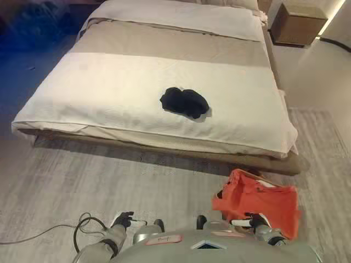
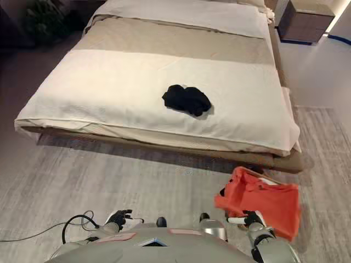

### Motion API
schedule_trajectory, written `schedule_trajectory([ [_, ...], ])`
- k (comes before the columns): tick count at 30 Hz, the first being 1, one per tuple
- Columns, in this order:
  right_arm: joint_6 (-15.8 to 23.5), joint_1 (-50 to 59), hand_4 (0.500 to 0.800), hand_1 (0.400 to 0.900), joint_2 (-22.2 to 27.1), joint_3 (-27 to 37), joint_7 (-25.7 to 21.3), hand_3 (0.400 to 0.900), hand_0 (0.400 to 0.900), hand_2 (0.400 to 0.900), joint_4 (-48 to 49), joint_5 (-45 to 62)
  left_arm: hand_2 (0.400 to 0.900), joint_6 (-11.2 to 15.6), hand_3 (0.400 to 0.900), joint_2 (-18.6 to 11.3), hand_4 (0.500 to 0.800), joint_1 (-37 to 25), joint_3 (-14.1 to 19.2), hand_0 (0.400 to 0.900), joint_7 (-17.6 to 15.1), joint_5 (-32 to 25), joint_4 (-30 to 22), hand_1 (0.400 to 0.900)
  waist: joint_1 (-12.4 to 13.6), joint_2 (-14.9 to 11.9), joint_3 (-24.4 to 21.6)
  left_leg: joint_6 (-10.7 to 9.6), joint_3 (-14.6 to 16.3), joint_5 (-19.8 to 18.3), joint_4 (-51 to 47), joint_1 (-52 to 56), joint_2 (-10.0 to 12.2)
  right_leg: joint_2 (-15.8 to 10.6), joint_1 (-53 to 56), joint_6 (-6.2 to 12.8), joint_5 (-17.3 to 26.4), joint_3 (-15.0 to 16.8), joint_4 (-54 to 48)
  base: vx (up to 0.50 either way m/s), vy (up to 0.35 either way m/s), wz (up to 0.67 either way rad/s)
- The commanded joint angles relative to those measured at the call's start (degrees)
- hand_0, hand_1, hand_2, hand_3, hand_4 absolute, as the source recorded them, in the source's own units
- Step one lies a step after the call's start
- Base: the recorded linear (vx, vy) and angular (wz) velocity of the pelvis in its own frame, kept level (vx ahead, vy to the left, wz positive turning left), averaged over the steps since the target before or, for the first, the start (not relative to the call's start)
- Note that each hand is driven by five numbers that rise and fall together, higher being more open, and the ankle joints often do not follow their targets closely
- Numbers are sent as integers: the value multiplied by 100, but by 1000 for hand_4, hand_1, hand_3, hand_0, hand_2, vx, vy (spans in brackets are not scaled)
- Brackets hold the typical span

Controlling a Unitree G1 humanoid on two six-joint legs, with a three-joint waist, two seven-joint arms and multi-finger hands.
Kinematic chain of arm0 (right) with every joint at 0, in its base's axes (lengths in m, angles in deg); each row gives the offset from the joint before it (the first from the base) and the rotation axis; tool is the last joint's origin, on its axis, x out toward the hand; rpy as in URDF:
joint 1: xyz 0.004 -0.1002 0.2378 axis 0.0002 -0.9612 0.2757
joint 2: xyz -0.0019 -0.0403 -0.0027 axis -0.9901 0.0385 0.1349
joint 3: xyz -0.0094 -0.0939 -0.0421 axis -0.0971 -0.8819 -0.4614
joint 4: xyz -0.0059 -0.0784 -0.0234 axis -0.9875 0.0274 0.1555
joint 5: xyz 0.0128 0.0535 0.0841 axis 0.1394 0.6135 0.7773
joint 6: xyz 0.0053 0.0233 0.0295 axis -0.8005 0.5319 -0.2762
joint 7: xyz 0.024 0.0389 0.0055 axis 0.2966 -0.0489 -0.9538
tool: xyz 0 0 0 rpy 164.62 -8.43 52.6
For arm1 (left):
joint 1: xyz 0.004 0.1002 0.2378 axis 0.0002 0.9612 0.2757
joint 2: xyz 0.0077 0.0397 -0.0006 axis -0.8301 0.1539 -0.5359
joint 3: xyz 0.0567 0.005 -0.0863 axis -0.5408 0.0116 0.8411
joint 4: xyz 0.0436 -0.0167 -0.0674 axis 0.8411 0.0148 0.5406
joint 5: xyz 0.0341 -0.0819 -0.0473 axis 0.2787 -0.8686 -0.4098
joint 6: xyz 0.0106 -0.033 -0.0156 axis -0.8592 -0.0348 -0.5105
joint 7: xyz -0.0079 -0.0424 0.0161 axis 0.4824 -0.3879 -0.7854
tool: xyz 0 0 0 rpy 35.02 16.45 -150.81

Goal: Put the clothes on the bed into the basket.

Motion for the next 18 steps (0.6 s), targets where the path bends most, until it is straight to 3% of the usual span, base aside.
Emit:
schedule_trajectory([
  [1, -19, 285, 800, 900, -9, -73, -85, 900, 900, 900, -339, 68, 900, -12, 900, -121, 800, -298, 211, 900, -53, 173, 430, 900, -23, -142, 46, -88, -268, -165, -26, -97, -230, 59, 113, 195, -183, 171, 20, -1, -1, -5],
  [18, -61, 275, 800, 900, -20, -103, -12, 900, 900, 900, -356, 13, 900, -7, 900, -73, 800, -259, 261, 900, 71, 19, 434, 900, -50, -111, 98, -125, -261, -128, -26, -108, -185, 100, 98, 173, -176, 143, 20, -2, -3, 0],
])
